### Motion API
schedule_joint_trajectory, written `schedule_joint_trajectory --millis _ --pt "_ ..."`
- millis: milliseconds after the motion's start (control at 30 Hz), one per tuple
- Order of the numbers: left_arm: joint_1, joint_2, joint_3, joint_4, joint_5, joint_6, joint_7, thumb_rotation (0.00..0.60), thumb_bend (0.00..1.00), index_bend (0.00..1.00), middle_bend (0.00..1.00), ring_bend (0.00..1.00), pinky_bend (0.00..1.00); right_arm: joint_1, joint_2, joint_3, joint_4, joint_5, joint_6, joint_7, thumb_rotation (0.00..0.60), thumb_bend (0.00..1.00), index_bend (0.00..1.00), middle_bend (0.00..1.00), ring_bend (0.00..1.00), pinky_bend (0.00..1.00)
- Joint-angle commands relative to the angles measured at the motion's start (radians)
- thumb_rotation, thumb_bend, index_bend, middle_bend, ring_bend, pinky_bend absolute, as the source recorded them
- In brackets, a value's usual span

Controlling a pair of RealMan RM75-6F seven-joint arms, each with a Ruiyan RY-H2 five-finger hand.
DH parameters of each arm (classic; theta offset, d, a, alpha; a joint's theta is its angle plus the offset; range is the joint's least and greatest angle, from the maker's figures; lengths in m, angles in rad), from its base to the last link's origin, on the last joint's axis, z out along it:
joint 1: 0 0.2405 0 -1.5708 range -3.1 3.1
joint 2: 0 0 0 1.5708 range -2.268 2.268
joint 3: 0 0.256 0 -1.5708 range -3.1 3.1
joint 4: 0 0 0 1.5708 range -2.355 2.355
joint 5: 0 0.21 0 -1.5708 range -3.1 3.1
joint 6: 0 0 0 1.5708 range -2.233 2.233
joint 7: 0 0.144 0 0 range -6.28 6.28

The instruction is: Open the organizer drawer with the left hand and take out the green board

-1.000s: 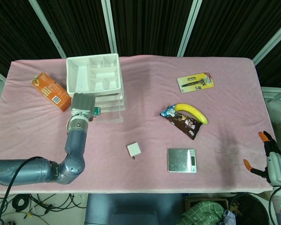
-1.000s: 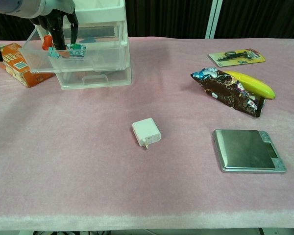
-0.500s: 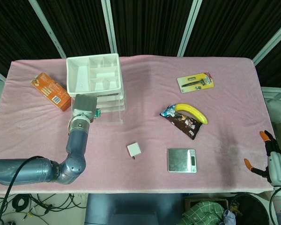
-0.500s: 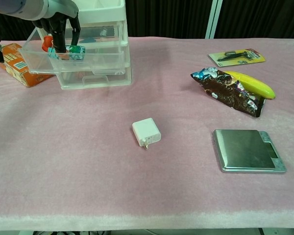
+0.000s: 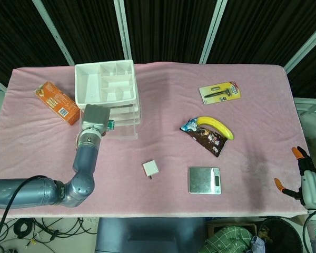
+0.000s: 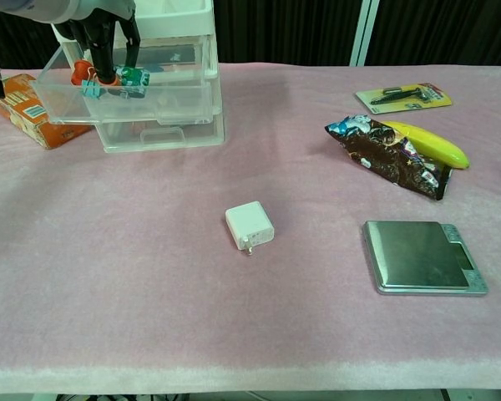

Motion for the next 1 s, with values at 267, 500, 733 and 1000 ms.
schedule_joint_trajectory --millis 267,500,733,1000 --pt "0.006 0.066 -0.030 -0.088 0.034 0.002 -0.041 0.600 0.38 0.51 1.00 1.00 1.00 0.000 0.000 0.000 0.001 0.000 0.000 0.001 0.600 0.21 0.08 0.00 0.00 0.16" --pt "0.010 0.158 -0.067 -0.184 0.056 0.011 -0.072 0.600 0.38 0.51 1.00 1.00 1.00 -0.001 -0.001 -0.003 0.000 -0.008 0.003 -0.006 0.600 0.21 0.08 0.00 0.00 0.16" --pt "0.062 0.297 -0.088 -0.368 0.121 -0.004 -0.136 0.600 0.38 0.51 1.00 1.00 1.00 0.000 -0.004 -0.003 0.002 -0.011 0.006 -0.011 0.600 0.21 0.08 0.00 0.00 0.16" --pt "0.218 0.480 0.007 -0.612 0.305 -0.045 -0.229 0.600 0.38 0.51 1.00 1.00 1.00 0.000 -0.004 -0.003 0.003 -0.011 0.007 -0.013 0.600 0.21 0.08 0.00 0.00 0.16"
